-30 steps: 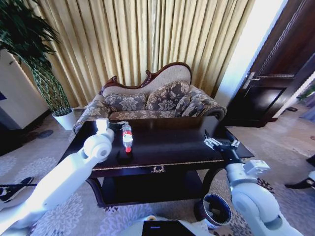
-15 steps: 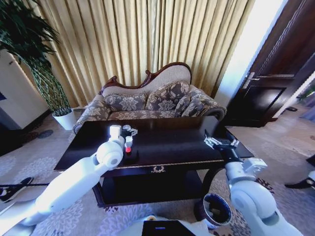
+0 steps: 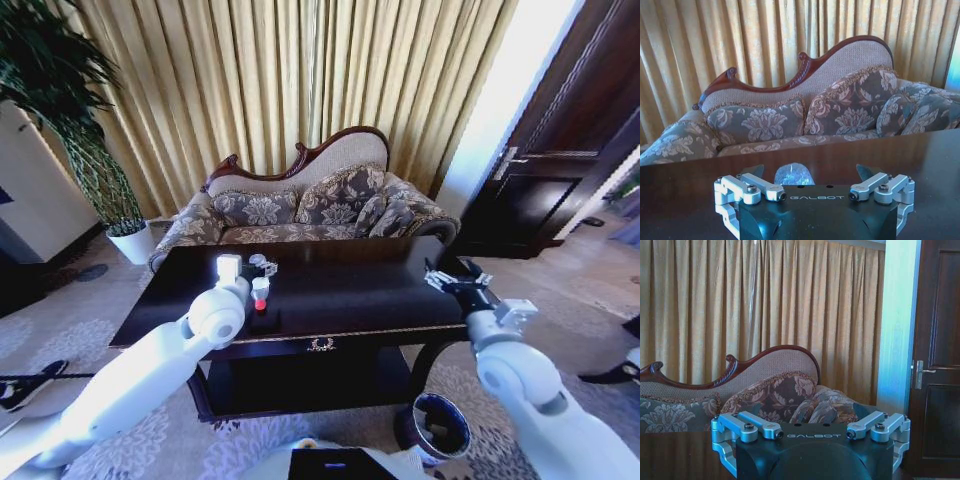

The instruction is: Move to the front of the table and place the trash on the table into the trash bin.

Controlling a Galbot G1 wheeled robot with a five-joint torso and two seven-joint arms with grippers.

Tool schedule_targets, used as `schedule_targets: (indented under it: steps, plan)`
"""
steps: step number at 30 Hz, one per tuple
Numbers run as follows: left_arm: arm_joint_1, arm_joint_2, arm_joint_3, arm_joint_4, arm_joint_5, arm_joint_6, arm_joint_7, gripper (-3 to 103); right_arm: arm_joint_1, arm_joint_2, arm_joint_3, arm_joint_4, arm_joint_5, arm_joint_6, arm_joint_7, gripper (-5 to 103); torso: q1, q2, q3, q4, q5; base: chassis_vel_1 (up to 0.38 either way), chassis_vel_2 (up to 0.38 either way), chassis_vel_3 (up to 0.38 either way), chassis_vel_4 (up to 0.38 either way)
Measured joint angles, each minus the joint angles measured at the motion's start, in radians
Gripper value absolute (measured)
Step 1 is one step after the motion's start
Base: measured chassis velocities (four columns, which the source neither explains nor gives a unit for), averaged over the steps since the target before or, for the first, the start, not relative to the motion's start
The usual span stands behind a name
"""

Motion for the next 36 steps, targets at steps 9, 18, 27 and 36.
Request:
schedule_targets:
  steps: [9,18,27,36]
  plan:
    - [0.011,-0.023,0.028,0.016,-0.017,0.004,-0.024,100,0.002,-0.006,0.0,-0.001,0.004,0.001,-0.001,100,0.0,0.0,0.0,-0.0001,-0.0001,0.0,0.0,0.0,0.0]
    - [0.03,-0.037,0.05,0.005,-0.03,0.013,-0.075,100,-0.001,-0.008,0.004,0.0,0.004,0.001,0.0,100,0.0,0.0,0.0,-0.0001,-0.0001,0.0,0.0,0.0,0.0]
    - [0.086,-0.04,0.03,0.008,-0.028,0.02,-0.085,100,0.002,-0.004,-0.007,0.0,0.001,0.001,0.0,100,0.0,0.0,0.0,0.0,-0.0002,0.0,0.0,0.0,0.0]
    - [0.114,-0.048,0.013,0.019,-0.026,0.021,-0.085,100,0.005,0.001,-0.016,0.0,-0.003,0.001,0.0,100,0.0,0.0,0.0,0.0,-0.0002,0.0,0.0,0.0,0.0]
